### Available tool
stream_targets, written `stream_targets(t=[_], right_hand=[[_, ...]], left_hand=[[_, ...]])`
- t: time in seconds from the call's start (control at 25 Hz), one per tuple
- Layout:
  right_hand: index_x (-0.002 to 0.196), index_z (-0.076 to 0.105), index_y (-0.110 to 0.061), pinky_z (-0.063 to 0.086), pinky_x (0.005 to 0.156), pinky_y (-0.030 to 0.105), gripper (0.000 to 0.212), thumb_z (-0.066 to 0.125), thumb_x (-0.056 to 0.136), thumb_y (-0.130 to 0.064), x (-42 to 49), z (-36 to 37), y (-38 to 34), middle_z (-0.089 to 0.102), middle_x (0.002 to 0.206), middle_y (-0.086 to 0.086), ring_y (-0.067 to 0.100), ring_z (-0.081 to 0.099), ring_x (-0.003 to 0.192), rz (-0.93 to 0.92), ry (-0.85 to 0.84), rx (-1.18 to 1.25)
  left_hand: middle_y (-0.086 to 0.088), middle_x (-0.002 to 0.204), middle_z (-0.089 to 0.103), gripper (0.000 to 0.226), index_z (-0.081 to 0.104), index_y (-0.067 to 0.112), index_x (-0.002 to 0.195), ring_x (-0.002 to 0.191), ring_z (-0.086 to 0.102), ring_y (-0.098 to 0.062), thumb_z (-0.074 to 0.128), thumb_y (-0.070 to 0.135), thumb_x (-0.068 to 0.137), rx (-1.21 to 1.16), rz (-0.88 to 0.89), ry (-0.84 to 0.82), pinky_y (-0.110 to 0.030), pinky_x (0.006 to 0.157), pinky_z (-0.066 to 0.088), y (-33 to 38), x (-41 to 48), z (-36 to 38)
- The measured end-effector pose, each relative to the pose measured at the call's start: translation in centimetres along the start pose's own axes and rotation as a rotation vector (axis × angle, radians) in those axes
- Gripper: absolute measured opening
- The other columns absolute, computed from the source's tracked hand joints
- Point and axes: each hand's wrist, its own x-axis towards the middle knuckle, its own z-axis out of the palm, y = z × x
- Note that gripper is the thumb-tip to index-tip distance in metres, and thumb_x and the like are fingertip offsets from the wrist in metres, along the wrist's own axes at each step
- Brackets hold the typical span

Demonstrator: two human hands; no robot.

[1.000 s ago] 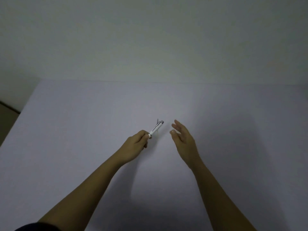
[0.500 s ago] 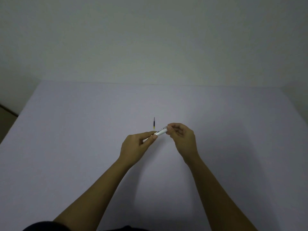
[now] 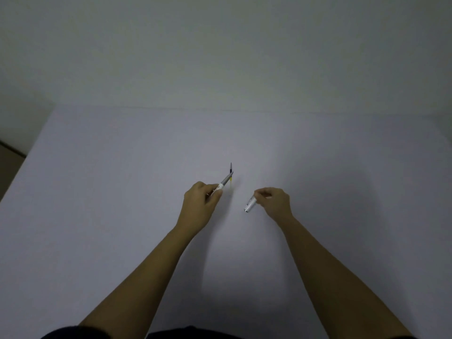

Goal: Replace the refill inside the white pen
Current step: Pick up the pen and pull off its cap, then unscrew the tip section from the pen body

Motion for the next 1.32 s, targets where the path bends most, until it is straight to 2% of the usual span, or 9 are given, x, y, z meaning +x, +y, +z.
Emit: stream_targets(t=[0.08,0.28,0.52,0.76,0.92,1.0,1.12,1.2,1.32], right_hand=[[0.095,0.072,-0.002,0.05,0.087,0.034,0.019,0.066,0.082,-0.013,1.0,0.4,0.3,0.073,0.097,0.019,0.031,0.068,0.091,-0.032,-0.006,-0.094],[0.102,0.068,0.002,0.046,0.084,0.03,0.026,0.066,0.083,-0.015,2.0,1.5,0.9,0.07,0.103,0.022,0.032,0.065,0.096,-0.061,0.02,-0.215],[0.103,0.067,0.002,0.047,0.082,0.032,0.029,0.064,0.085,-0.02,2.4,2.0,1.4,0.069,0.102,0.021,0.032,0.065,0.094,-0.052,0.034,-0.25],[0.097,0.069,-0.003,0.048,0.078,0.032,0.023,0.053,0.091,-0.019,1.7,-0.8,-1.8,0.072,0.097,0.017,0.031,0.066,0.088,-0.187,0.045,-0.236],[0.11,0.065,-0.011,0.047,0.079,0.013,0.027,0.044,0.096,-0.019,-0.4,-4.2,-7.9,0.07,0.1,0.006,0.014,0.066,0.085,-0.347,-0.144,-0.068],[0.116,0.061,-0.014,0.046,0.085,0.019,0.032,0.036,0.098,-0.025,-2.2,-5.4,-10.4,0.066,0.102,-0.001,0.011,0.063,0.091,-0.377,-0.322,-0.129],[0.113,0.061,-0.013,0.046,0.091,0.034,0.04,0.031,0.099,-0.034,-4.1,-6.4,-13.1,0.068,0.108,0.002,0.021,0.061,0.098,-0.457,-0.495,-0.465],[0.107,0.064,-0.012,0.047,0.084,0.04,0.039,0.032,0.098,-0.034,-8.1,-8.3,-14.3,0.07,0.103,0.008,0.027,0.061,0.091,-0.552,-0.48,-0.658],[0.097,0.07,-0.015,0.046,0.072,0.034,0.027,0.047,0.094,-0.03,-8.2,-8.8,-14.7,0.074,0.093,0.001,0.025,0.064,0.08,-0.63,-0.458,-0.641]], left_hand=[[-0.019,0.075,0.058,0.023,0.066,0.01,0.081,0.072,0.055,-0.027,0.051,0.024,0.09,0.029,0.008,0.002,-0.039,0.069,0.046,0.0,0.5,0.4],[-0.018,0.071,0.057,0.029,0.066,0.006,0.083,0.071,0.053,-0.025,0.049,0.028,0.091,0.039,-0.025,0.025,-0.024,0.061,0.039,-0.4,1.0,0.7],[-0.018,0.073,0.059,0.031,0.065,0.006,0.08,0.072,0.056,-0.026,0.049,0.03,0.092,0.042,-0.019,0.021,-0.036,0.067,0.046,-0.8,1.1,0.7],[0.009,0.076,0.053,0.022,0.064,0.021,0.106,0.076,0.06,-0.021,0.048,0.028,0.092,-0.058,-0.034,0.006,-0.033,0.073,0.049,0.0,0.4,-0.3],[0.015,0.079,0.059,0.028,0.06,0.025,0.116,0.064,0.054,-0.001,0.048,0.031,0.092,-0.028,0.088,-0.074,-0.006,0.065,0.042,1.1,-0.6,-2.1],[0.009,0.084,0.059,0.03,0.058,0.021,0.118,0.064,0.052,-0.001,0.049,0.03,0.091,0.072,0.162,-0.094,-0.003,0.06,0.037,1.8,-1.2,-2.9],[0.004,0.078,0.06,0.021,0.06,0.018,0.107,0.062,0.051,-0.006,0.05,0.024,0.09,0.111,0.239,-0.088,-0.01,0.056,0.035,2.9,-1.7,-4.1],[0.005,0.075,0.058,0.017,0.061,0.016,0.101,0.06,0.049,-0.004,0.05,0.023,0.09,0.147,0.401,-0.035,-0.009,0.056,0.037,5.0,-5.1,-5.9],[0.011,0.071,0.053,0.023,0.062,0.013,0.102,0.06,0.049,0.0,0.046,0.027,0.091,0.166,0.467,-0.031,-0.004,0.061,0.036,5.2,-4.8,-6.1]])
